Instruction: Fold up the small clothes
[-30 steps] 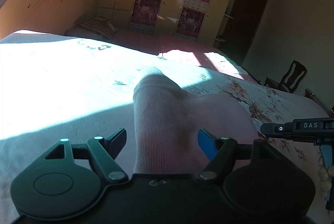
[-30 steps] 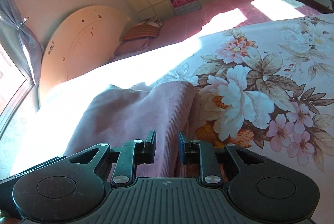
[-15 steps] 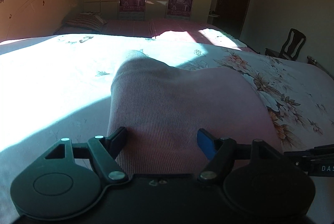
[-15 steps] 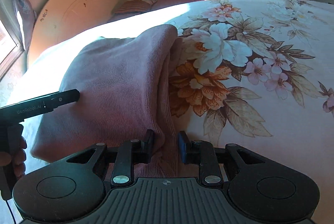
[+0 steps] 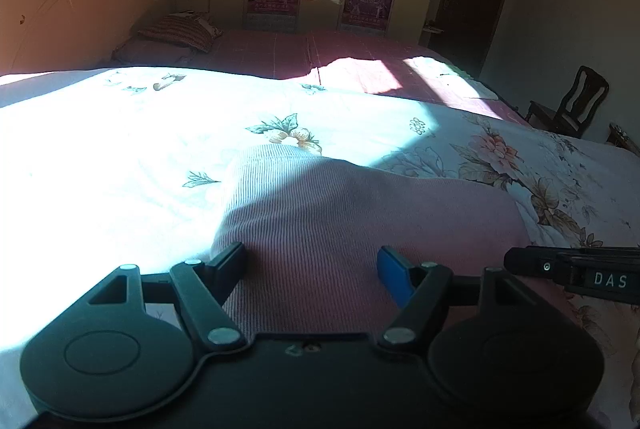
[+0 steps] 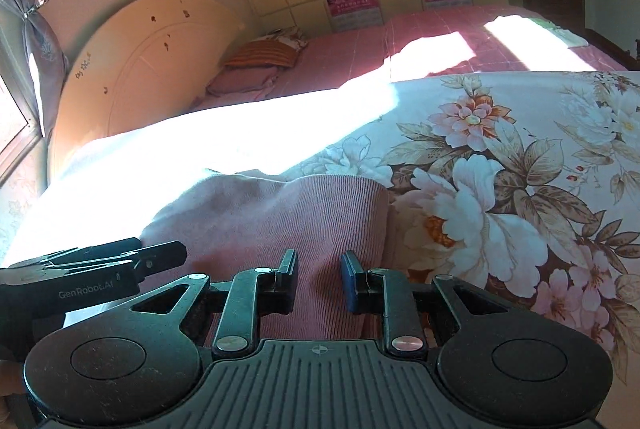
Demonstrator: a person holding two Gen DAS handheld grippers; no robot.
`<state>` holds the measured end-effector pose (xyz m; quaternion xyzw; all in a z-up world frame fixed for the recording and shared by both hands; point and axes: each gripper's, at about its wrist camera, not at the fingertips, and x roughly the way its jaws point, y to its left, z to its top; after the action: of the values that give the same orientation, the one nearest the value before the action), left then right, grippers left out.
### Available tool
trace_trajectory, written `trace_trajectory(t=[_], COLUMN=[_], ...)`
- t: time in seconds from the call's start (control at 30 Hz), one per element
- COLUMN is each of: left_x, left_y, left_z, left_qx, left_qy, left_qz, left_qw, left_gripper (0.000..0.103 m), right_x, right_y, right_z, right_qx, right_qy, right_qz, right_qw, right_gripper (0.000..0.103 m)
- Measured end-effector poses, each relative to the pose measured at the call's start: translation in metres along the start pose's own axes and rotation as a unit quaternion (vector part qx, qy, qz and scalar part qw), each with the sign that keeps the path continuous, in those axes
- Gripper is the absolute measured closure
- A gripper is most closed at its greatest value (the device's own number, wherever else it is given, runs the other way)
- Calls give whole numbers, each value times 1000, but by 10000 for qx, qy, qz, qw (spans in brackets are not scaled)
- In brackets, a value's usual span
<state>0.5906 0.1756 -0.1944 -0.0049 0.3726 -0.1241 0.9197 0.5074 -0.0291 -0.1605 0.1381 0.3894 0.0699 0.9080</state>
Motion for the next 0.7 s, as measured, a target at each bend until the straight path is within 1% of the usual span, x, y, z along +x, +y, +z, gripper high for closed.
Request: trace_trajectory(t=[0.03, 0.1, 0.13, 0.2, 0.3, 0.37, 0.47, 0.53, 0.57, 0.63, 0.67, 0.7], left_x=[4, 7, 5, -5, -25, -40, -64, -79, -84, -96, -98, -100], left_y=[5, 17, 19, 18, 14, 14, 10, 5, 3, -6, -8, -11], left_z=[-1, -3, -3, -4, -5, -9, -19, -32, -37, -52, -57, -61], left_qx=[-98, -427, -510, -488, -493, -548, -431, -426, -421, -277, -228, -185], left_qy=[63, 156, 162, 96, 53, 59, 129, 194, 216, 149, 166, 179], left_qz=[-3, -80, -91, -83, -100, -140, -208, -256, -269, -134, -122, -90], left_qw=[9999, 9989, 9985, 9987, 9987, 9984, 9988, 9986, 9985, 9994, 9995, 9996], left_gripper=[28, 23, 23, 26, 27, 26, 26, 24, 22, 20, 17, 16], right_x=[14, 21, 21, 13, -12, -31, -60, -71, -76, -80, -80, -80], right_y=[0, -2, -3, -1, 1, 4, 14, 17, 18, 19, 18, 17], right_z=[-1, -4, -3, -1, -2, -7, -25, -41, -52, -70, -76, -84], right_qx=[-111, -158, -142, -220, -170, -182, -231, -190, -155, -115, -107, -81], right_qy=[167, 131, 159, 188, 54, -52, -119, -69, -37, 96, 130, 178], right_qz=[-153, -257, -273, -267, -165, -20, 172, 265, 251, 231, 178, 109], right_qw=[9997, 9995, 9994, 9992, 9997, 9998, 9995, 9994, 9996, 9996, 9997, 9998], right_gripper=[80, 81, 81, 80, 80, 80, 80, 80, 80, 80, 80, 80])
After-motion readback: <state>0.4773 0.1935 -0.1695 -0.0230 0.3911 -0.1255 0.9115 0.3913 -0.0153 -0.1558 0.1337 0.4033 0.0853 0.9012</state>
